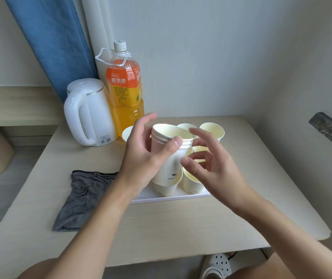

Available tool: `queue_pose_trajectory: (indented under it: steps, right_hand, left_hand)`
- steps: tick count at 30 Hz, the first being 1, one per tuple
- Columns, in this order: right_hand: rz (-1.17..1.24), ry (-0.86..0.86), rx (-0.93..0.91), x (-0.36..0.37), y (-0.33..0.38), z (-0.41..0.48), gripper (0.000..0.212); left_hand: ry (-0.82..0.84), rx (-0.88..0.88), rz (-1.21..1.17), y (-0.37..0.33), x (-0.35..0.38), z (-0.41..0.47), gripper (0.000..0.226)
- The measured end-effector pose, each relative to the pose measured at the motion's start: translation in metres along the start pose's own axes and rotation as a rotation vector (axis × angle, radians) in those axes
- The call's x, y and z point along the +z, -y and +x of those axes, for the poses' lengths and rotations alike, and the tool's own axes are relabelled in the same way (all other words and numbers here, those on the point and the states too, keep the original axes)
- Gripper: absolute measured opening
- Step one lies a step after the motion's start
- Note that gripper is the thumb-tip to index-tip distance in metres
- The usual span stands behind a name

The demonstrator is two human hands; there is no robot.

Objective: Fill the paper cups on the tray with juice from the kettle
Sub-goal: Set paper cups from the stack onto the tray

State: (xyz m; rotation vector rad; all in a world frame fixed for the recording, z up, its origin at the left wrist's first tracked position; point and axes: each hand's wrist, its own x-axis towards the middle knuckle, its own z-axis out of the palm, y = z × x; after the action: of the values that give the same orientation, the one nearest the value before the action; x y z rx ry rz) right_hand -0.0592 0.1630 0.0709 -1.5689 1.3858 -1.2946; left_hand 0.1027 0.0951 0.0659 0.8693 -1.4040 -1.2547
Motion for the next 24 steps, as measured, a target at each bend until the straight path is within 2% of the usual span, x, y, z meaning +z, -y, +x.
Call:
queue_pose_trajectory:
  steps: [4,6,8,11,13,15,22,24]
  right_hand:
    - [-0.097,0.062,0.010,0.003,0.009,0.021,0.033]
    - [-0.113,0.051,0.025,0.003,0.010,0.029,0.027]
    - [-0.178,-0.002,0.017,0.002,0.011,0.040,0.023]
    - [-0.315,-0.128,0.015,-0.002,0.012,0.070,0.023]
    - [-0.385,-0.197,0.028,-0.003,0.010,0.093,0.025]
    - [-0.423,-0.236,0.057,-0.002,0.004,0.120,0.025]
    - [-0.526,-0.265,0.212,0.024,-0.038,0.208,0.021]
    - [-0.578,-0.240,0.252,0.031,-0.051,0.223,0.030]
  left_hand:
    - [0.047,-0.037,-0.008,-0.001,-0.004,0.004,0.090]
    - [0.042,-0.042,-0.003,-0.003,-0.007,0.008,0.083]
    - [-0.016,-0.054,-0.001,-0.007,-0.010,0.013,0.065]
    - [-0.219,-0.120,0.100,-0.006,-0.021,0.026,0.022]
    - [-0.310,-0.188,0.199,0.003,-0.035,0.035,0.008]
    - [-0.318,-0.275,0.267,0.012,-0.047,0.042,0.008]
    - [-0.183,-0.566,0.417,0.037,-0.065,0.059,0.011]
    - [-0.206,-0.622,0.398,0.044,-0.068,0.062,0.009]
